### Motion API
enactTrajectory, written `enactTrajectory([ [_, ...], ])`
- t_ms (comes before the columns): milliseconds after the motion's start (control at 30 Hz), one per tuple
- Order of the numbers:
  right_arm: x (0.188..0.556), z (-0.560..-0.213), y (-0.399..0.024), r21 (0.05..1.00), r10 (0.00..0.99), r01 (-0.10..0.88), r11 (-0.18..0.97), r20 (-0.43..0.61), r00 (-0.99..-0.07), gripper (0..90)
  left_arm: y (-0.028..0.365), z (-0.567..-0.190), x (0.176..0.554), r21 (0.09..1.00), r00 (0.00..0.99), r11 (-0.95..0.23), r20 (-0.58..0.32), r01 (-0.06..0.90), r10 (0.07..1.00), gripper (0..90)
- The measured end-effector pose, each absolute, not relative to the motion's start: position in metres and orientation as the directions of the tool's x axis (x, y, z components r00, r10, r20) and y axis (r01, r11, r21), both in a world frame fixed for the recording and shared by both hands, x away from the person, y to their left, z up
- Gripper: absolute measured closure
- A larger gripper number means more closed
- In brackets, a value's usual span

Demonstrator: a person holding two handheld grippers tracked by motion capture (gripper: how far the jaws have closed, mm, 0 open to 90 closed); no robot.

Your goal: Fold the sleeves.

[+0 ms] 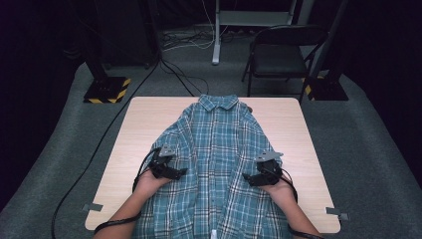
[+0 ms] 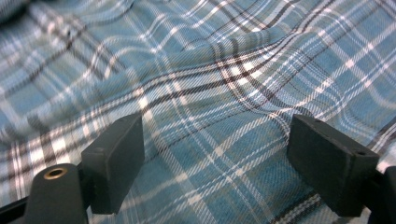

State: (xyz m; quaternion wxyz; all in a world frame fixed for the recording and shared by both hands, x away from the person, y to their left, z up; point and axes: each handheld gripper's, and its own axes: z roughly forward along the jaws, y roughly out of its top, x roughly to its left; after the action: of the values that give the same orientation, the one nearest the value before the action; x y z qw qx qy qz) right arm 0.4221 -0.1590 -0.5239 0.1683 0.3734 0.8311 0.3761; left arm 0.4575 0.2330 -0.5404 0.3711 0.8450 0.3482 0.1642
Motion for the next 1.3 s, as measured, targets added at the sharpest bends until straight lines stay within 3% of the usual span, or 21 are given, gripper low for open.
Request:
enactTrajectory([
  [100,0.424,-0.529,-0.162,0.748,0.755,0.518,0.415,0.034,-0.655,18.0,0.233,-0.540,0.458,0.742,0.704,-0.482,0.018,0.467,0.710,5.5],
  [267,0.421,-0.536,-0.157,0.732,0.730,0.458,0.503,-0.076,-0.680,18.2,0.233,-0.540,0.458,0.742,0.704,-0.482,0.018,0.467,0.710,5.5],
  [567,0.418,-0.531,-0.157,0.732,0.742,0.463,0.500,-0.087,-0.665,15.4,0.233,-0.540,0.457,0.742,0.704,-0.482,0.019,0.466,0.710,5.4],
  [733,0.411,-0.519,-0.158,0.787,0.747,0.429,0.442,-0.058,-0.663,13.5,0.233,-0.540,0.458,0.740,0.707,-0.484,0.016,0.467,0.707,4.8],
  [1300,0.411,-0.532,-0.152,0.743,0.738,0.453,0.492,-0.081,-0.670,11.1,0.233,-0.540,0.458,0.739,0.709,-0.487,0.018,0.466,0.705,4.2],
])
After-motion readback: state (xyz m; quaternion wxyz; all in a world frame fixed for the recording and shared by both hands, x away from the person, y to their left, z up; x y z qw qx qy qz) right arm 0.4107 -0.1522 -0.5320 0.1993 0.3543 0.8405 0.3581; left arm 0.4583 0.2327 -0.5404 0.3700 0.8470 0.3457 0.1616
